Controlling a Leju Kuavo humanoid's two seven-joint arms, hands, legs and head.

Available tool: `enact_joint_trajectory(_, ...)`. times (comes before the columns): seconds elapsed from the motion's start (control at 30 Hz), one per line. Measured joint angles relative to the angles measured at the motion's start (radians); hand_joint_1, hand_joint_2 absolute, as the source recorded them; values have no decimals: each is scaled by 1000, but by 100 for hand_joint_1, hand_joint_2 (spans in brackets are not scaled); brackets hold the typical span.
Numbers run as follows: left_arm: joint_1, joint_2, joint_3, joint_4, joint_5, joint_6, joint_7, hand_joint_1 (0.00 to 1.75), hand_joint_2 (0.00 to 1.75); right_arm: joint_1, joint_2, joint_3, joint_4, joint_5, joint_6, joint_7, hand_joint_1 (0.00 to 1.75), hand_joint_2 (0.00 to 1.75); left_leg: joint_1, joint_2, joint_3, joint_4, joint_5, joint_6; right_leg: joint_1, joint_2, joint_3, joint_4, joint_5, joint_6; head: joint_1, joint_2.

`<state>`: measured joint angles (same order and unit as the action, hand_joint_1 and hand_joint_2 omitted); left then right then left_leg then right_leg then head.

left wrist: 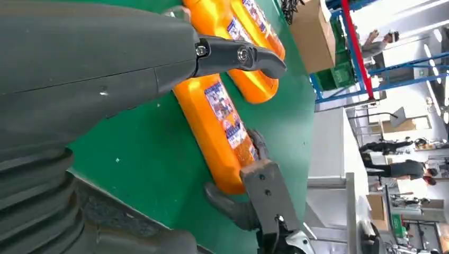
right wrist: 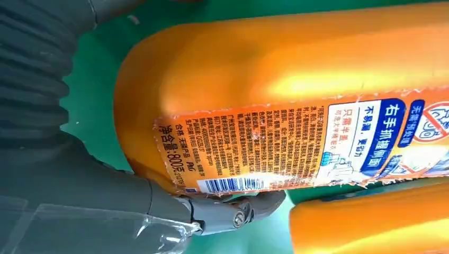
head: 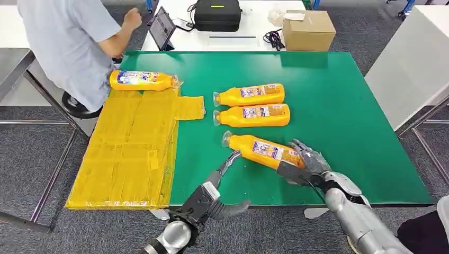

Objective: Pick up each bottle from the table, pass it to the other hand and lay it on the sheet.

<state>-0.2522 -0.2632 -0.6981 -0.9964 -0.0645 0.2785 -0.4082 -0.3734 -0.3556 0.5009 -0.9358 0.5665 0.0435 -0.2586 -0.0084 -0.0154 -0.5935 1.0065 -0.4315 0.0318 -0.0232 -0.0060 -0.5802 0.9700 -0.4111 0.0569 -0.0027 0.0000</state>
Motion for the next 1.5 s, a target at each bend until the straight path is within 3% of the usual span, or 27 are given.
enact_joint_trajectory(0.97, 0, 0, -1, 6, -4, -6, 11, 0, 175, 7, -1, -3, -34, -43, 51, 6, 0, 175, 0, 0, 0, 0, 0, 0, 0, 0, 0, 0, 0, 0, 0, 0)
enact_joint_trajectory(1.27, 4, 0, -1, 6, -14, 2, 10, 0, 175, 24, 18, -47, -56, -70, 27, 8, 0, 175, 0, -1, -1, 0, 0, 0, 0, 0, 0, 0, 0, 0, 0, 0)
enact_joint_trajectory(1.43, 16, 0, -1, 6, -19, 15, 9, 0, 175, 76, 59, -92, -101, -72, -41, 6, 0, 175, 0, -1, -1, 0, 0, 0, 0, 0, -1, 0, 0, 0, 0, 0)
enact_joint_trajectory(1.47, 17, 0, -1, 5, -19, 15, 9, 0, 175, 83, 69, -101, -104, -72, -46, 4, 14, 175, 0, -1, -1, 0, 0, 0, 0, 0, -1, 0, 0, 0, 0, 0)
enact_joint_trajectory(1.5, 18, 0, -1, 4, -19, 14, 8, 0, 175, 89, 77, -107, -106, -73, -50, 3, 175, 175, 0, -1, -1, 0, 0, 0, 0, 0, -1, 0, 0, 0, 0, 0)
